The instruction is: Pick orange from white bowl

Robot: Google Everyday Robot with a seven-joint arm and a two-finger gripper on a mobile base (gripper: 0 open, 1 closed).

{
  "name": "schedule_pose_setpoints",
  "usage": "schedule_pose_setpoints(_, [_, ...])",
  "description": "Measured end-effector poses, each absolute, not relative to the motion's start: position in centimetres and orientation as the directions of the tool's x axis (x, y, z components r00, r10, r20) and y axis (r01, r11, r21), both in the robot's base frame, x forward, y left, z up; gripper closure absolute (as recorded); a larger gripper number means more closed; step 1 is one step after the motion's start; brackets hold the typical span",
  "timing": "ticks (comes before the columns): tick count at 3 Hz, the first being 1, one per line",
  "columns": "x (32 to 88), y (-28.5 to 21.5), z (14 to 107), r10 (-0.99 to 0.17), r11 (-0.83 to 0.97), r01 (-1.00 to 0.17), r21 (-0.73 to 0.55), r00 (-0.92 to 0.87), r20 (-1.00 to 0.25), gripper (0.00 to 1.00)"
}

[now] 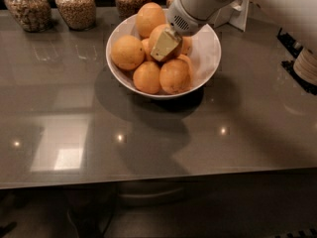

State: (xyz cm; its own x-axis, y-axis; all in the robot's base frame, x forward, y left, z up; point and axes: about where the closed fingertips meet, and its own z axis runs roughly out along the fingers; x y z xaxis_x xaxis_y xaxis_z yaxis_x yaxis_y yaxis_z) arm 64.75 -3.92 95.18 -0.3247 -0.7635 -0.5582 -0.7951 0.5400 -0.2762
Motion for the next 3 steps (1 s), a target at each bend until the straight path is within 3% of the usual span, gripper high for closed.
schedule_pose_setpoints(3, [62.5,-4.1,99.9,-0.830,0.420,-0.834,-0.357,-0.194,-0.523,1.00])
